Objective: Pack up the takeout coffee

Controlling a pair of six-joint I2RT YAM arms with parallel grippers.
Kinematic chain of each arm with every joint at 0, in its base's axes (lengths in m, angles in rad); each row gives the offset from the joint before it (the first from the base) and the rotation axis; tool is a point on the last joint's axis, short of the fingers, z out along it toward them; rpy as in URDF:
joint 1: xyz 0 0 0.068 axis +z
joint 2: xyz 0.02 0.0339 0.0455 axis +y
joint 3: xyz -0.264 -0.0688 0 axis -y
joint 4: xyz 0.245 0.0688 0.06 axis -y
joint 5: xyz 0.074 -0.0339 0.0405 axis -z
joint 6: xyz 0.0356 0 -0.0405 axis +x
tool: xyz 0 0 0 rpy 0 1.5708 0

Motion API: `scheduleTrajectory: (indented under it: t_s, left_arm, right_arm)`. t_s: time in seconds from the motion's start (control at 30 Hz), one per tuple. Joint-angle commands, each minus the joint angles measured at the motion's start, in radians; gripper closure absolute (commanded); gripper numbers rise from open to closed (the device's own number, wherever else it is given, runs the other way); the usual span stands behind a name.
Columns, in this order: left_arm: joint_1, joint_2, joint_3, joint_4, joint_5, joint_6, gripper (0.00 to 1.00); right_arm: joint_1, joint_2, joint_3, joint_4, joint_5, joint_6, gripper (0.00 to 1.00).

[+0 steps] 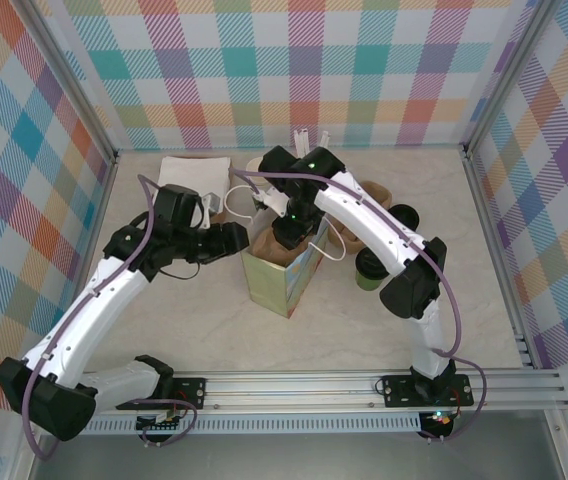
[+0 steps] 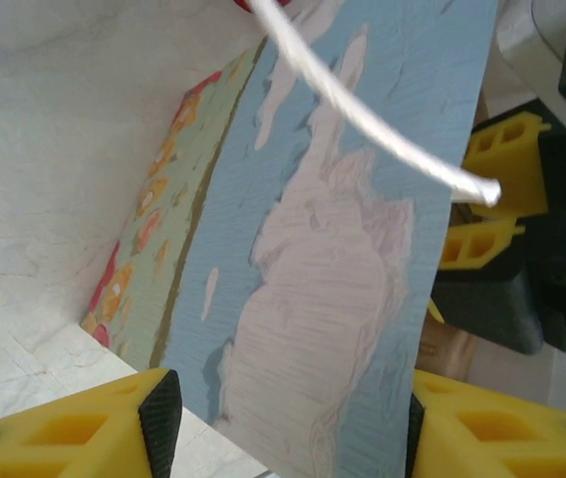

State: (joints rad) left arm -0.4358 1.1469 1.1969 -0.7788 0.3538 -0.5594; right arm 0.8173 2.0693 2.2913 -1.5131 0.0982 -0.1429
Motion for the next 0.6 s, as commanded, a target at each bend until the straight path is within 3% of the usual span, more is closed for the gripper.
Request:
scheduleTrajectory:
  t_s: [0.0,0.37,0.57]
  left_arm:
    - [0.015,0.022,0.042,0.012,-0.03,0.019,0.43]
    - [0.015,0.097,0.109,-0.001,-0.117,0.054,0.43]
    - [0.015,0.119,0.129,0.015,-0.096,0.05,0.48]
  right_arm:
    - [0.012,0.003,0.017,-0.035,0.012,-0.014,0.61]
    - [0.012,-0.021,-0.032,-0.024,0.017,-0.018,0.61]
    - [0.011,-0.01,-0.05,-0.039,0.035,-0.027,0.6]
